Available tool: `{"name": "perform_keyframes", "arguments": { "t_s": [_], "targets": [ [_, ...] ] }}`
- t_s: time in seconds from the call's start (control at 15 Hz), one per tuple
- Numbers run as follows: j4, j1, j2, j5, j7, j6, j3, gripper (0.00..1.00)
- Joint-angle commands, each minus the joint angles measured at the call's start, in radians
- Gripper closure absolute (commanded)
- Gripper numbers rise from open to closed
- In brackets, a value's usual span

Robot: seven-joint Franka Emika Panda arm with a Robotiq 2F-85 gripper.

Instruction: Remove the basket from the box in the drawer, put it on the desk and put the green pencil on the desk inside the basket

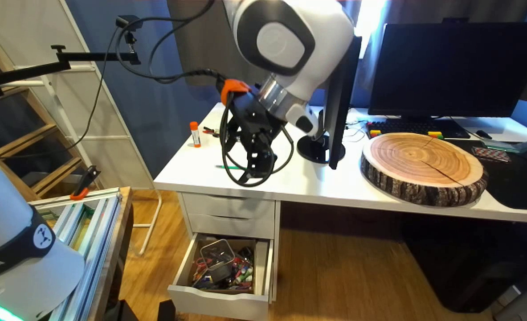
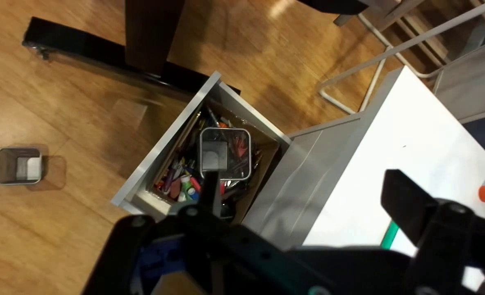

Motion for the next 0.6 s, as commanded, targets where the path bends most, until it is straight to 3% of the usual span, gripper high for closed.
{"name": "perform_keyframes", "arguments": {
  "t_s": [0.0,0.27,0.33,0.53],
  "targets": [
    [0.063,-0.024,0.173,0.105,-0.02,0.09,0.039,0.0],
    [0.092,-0.058,0.307,0.117,-0.082,0.187,0.08,0.0],
    [0.053,-0.046,0.249,0.078,-0.024,0.176,0.073,0.0],
    [0.079,-0.065,0.307,0.078,-0.05,0.19,0.086,0.0]
  ]
}}
